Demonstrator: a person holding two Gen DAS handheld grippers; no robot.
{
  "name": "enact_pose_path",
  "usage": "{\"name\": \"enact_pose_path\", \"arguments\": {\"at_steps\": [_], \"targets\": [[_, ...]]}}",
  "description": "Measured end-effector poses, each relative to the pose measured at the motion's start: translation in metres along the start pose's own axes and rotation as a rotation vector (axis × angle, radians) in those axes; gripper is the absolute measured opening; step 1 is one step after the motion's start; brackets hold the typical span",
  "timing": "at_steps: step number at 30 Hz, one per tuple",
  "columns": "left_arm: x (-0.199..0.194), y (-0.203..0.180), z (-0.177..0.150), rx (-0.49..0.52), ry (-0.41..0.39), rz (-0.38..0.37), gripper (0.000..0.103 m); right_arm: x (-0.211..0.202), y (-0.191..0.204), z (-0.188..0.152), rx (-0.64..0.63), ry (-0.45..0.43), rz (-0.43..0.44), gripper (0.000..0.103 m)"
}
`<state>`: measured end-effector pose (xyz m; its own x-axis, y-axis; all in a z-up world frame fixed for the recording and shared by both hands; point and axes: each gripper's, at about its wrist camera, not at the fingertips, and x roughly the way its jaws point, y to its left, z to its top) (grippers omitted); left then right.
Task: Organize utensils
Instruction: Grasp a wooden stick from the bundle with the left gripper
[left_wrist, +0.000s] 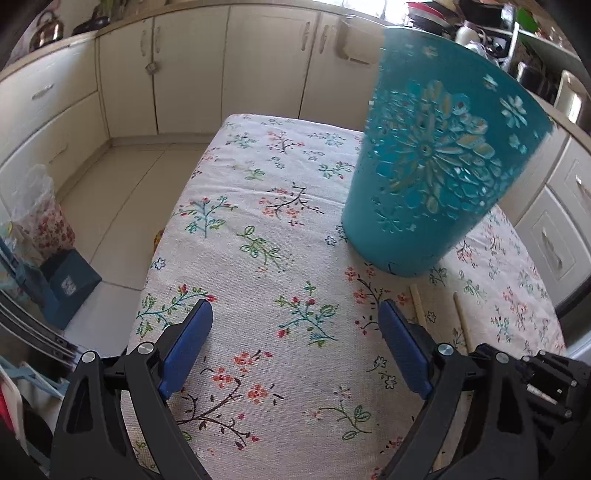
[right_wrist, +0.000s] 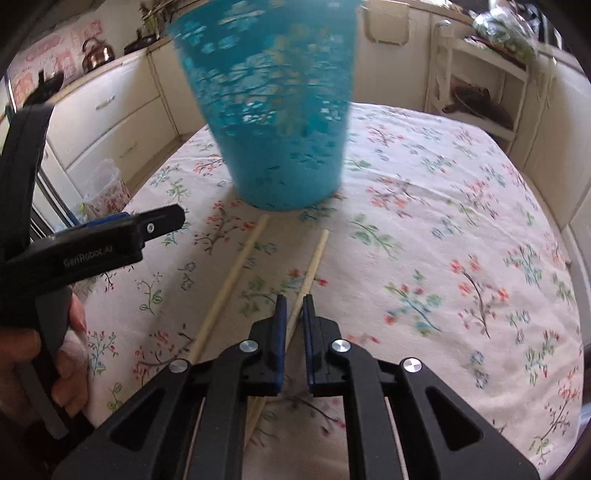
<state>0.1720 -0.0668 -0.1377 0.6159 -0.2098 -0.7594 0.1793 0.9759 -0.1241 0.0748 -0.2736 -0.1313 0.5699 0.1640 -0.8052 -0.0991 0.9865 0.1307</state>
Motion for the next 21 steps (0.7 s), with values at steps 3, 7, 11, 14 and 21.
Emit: {"name": "enact_pose_path", "arguments": {"at_steps": [3, 7, 11, 14, 21], "targets": [[0.000, -0.021, -0.002, 0.098, 0.016, 0.032, 0.087, -0.002, -0.011, -0.004, 0.058, -0.021, 0.047, 0.009], [-0.004, -0.043, -0.006, 0.178, 0.021, 0.014, 0.087, -0.004, -0.011, -0.003, 0.072, -0.023, 0.053, 0.009], [0.001, -0.058, -0.009, 0.193, 0.058, 0.011, 0.087, -0.005, -0.014, -0.004, 0.085, -0.022, 0.059, 0.011], [0.006, -0.067, -0.007, 0.194, 0.077, 0.017, 0.083, -0.007, -0.017, -0.005, 0.089, -0.022, 0.052, 0.017], [0.012, -0.085, -0.009, 0.228, 0.090, 0.000, 0.018, -0.006, -0.013, -0.005, 0.069, -0.023, 0.045, 0.022]]}}
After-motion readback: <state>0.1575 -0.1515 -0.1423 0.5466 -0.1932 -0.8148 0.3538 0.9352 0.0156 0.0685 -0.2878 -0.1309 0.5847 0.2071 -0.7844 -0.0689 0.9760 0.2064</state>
